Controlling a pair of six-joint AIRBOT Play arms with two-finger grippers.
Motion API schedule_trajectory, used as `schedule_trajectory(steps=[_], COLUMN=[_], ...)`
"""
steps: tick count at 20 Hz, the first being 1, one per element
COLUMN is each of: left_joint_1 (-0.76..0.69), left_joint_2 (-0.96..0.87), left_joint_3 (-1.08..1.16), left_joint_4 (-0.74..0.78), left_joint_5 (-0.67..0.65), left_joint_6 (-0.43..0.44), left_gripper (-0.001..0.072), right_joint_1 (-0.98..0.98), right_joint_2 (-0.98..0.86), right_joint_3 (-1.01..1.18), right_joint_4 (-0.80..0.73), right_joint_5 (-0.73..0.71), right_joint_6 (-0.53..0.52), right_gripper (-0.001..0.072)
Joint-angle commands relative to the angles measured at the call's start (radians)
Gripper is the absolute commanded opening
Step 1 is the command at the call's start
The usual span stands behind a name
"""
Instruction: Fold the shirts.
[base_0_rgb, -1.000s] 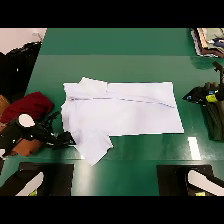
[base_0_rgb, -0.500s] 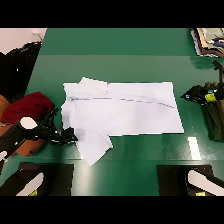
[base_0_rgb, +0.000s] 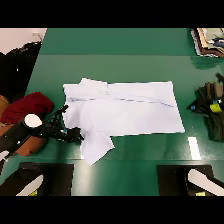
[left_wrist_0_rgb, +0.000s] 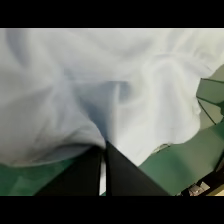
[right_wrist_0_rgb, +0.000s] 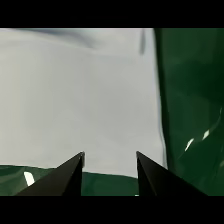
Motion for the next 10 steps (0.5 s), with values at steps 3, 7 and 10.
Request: schedule_trajectory(steps=[3, 7, 10], left_joint_1=[-0.006, -0.006, -0.006], left_joint_2=[0.001, 0.001, 0.001], left_joint_3=[0.079, 0.079, 0.079], left_joint_4=[-0.002, 0.0, 0.001], left_joint_5=[0.003, 0.011, 0.009], left_joint_6=[0.024, 0.024, 0.024], left_gripper=[0.0027, 0.0027, 0.0027], right_joint_1=[-0.242, -0.279, -0.217], right_joint_2=[0.021, 0.021, 0.022], right_joint_3=[-0.268, -0.371, -0.378], right_joint_4=[-0.039, 0.044, 0.063], right_joint_5=[-0.007, -0.089, -0.161], right_joint_6=[-0.03, -0.07, -0.069], right_gripper=[0.0387, 0.0376, 0.0375])
